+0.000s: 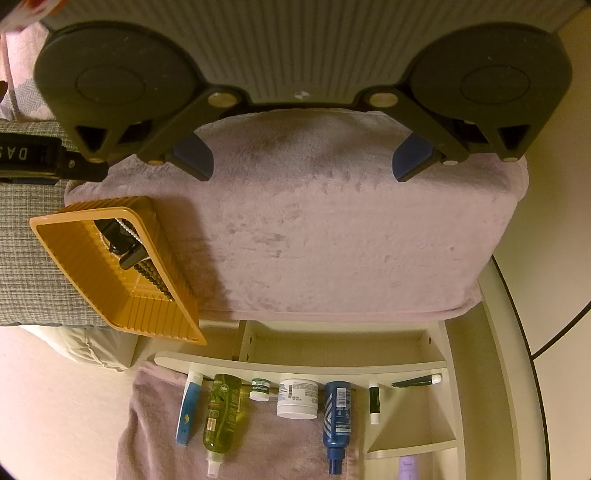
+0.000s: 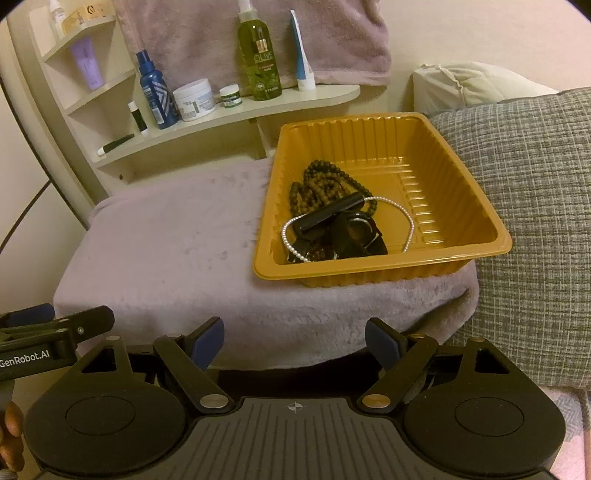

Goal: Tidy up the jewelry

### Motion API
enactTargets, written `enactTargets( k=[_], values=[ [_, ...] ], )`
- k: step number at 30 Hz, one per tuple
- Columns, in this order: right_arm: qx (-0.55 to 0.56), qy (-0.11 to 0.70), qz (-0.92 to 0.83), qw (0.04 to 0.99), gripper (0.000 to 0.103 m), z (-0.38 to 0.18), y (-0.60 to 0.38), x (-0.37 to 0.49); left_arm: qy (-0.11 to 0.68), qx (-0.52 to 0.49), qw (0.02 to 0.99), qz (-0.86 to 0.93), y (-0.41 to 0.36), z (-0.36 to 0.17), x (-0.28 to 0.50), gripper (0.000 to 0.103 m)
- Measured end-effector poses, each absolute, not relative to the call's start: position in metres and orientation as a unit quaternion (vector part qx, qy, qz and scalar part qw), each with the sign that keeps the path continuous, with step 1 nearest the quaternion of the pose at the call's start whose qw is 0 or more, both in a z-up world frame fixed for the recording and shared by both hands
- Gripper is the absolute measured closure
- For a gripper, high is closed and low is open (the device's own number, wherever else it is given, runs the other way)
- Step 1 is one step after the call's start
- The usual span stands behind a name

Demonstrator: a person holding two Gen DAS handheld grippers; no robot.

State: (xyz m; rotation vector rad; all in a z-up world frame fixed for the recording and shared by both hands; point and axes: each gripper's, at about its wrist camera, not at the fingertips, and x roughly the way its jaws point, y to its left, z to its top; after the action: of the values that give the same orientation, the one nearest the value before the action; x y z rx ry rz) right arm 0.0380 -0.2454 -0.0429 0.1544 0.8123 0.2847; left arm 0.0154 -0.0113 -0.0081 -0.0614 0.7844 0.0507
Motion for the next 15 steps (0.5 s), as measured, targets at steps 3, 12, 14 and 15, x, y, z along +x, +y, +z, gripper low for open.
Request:
enactTargets(
  k=[3, 12, 14, 15],
  values=[
    [0.074, 0.393, 0.138, 0.906, 0.02, -0.0429, -0.2453, 0.0379, 0.382, -0.031, 0.924, 0.023, -0.0107, -0.0078, 0.0153, 0.001],
    [0.074, 0.392, 0.138, 0.906, 0.02, -0.0429, -0.245, 0.0375, 0.38, -0.03, 0.924, 0.022, -0.0116, -0.0072, 0.0145, 0.001],
    [0.075, 0.393, 0.138, 0.906, 0.02, -0.0425, -0.2447, 0.0374, 0.38, -0.03, 0.924, 0.021, -0.0114, -0.0074, 0.0144, 0.001],
    [0.075, 0.393, 0.138, 0.906, 0.02, -0.042, -0.2443, 0.0372, 0.38, -0.03, 0.924, 0.022, -0.0117, -0.0072, 0.0145, 0.001]
  ],
)
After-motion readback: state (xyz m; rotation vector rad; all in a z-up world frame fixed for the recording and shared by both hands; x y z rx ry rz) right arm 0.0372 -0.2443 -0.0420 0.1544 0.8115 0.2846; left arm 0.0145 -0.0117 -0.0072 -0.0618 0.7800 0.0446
